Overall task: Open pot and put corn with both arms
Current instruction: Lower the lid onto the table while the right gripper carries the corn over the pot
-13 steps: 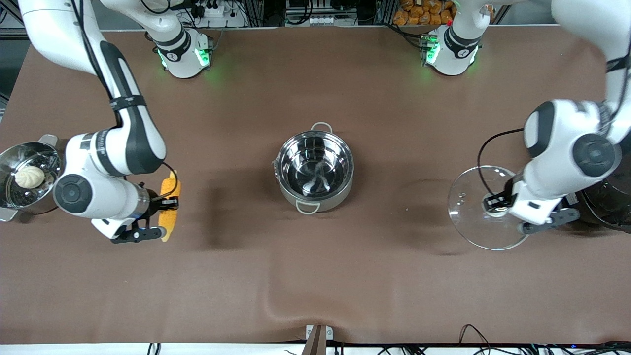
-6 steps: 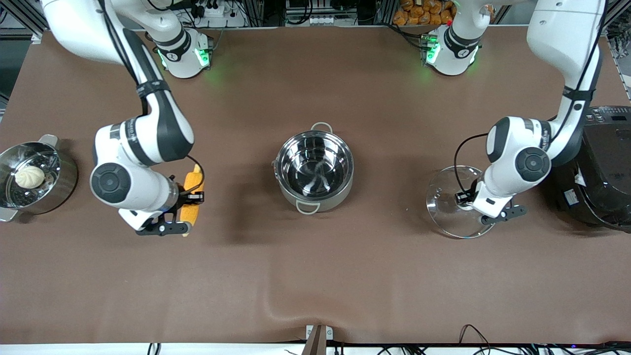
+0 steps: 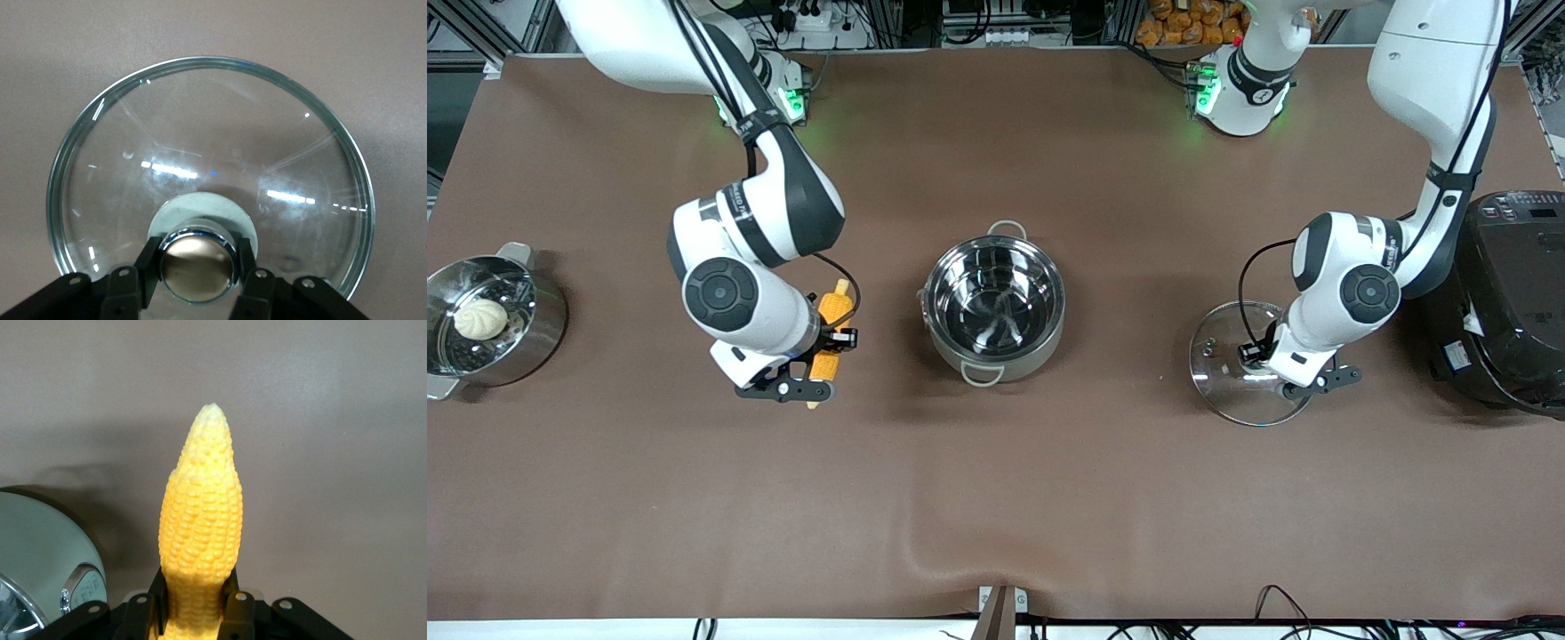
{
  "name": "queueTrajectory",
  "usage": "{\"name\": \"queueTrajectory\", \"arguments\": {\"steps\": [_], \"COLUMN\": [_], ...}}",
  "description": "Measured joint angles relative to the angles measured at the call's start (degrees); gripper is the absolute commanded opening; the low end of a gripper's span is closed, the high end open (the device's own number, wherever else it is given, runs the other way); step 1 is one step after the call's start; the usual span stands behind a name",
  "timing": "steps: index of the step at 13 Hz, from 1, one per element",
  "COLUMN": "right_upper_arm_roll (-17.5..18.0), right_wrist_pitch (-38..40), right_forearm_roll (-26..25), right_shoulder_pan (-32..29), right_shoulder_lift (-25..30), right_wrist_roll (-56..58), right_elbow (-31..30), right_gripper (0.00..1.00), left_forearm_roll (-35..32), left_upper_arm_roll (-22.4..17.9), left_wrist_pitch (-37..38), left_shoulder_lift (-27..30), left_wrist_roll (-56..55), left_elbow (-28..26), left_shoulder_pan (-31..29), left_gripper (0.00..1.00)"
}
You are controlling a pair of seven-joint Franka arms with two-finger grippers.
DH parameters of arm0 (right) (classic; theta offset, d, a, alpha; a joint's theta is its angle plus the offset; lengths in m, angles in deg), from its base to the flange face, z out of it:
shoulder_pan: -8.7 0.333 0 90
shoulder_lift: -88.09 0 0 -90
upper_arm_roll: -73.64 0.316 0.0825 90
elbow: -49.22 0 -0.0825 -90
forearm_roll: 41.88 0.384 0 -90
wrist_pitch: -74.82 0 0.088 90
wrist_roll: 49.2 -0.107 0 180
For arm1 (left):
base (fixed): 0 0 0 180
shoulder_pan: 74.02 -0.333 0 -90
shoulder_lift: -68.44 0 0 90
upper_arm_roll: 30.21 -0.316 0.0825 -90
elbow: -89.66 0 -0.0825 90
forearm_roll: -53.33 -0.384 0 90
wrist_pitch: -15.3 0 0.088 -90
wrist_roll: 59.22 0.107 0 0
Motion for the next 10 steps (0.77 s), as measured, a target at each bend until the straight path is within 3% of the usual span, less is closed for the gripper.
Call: {"name": "queueTrajectory", "arguments": {"steps": [1,2,7,10], "right_upper_arm_roll": [-0.17,-0.31,-0.22,-0.11], "right_wrist_pitch": [0.00,0.00,0.00,-0.01], "right_forearm_roll": [0.00,0.00,0.62,4.67], "right_shoulder_pan": [-0.01,-0.03,0.08,0.93], "right_shoulder_lift": [0.00,0.00,0.00,-0.12], "right_wrist_roll": [-0.03,-0.03,-0.57,-1.00], "right_elbow": [0.00,0.01,0.88,2.40], "right_gripper": [0.00,0.00,0.00,0.00], "left_forearm_roll": [0.00,0.00,0.00,0.00], "left_upper_arm_roll": [0.00,0.00,-0.25,-0.50], "left_wrist_pitch": [-0.01,-0.02,-0.37,6.91], "left_shoulder_lift": [-0.04,-0.04,0.96,4.79], "left_wrist_roll": [0.00,0.00,0.00,0.00], "left_elbow": [0.00,0.00,2.28,8.56], "left_shoulder_pan": [0.00,0.00,-0.05,-0.91], "left_gripper": [0.50,0.98,1.00,1.00]}}
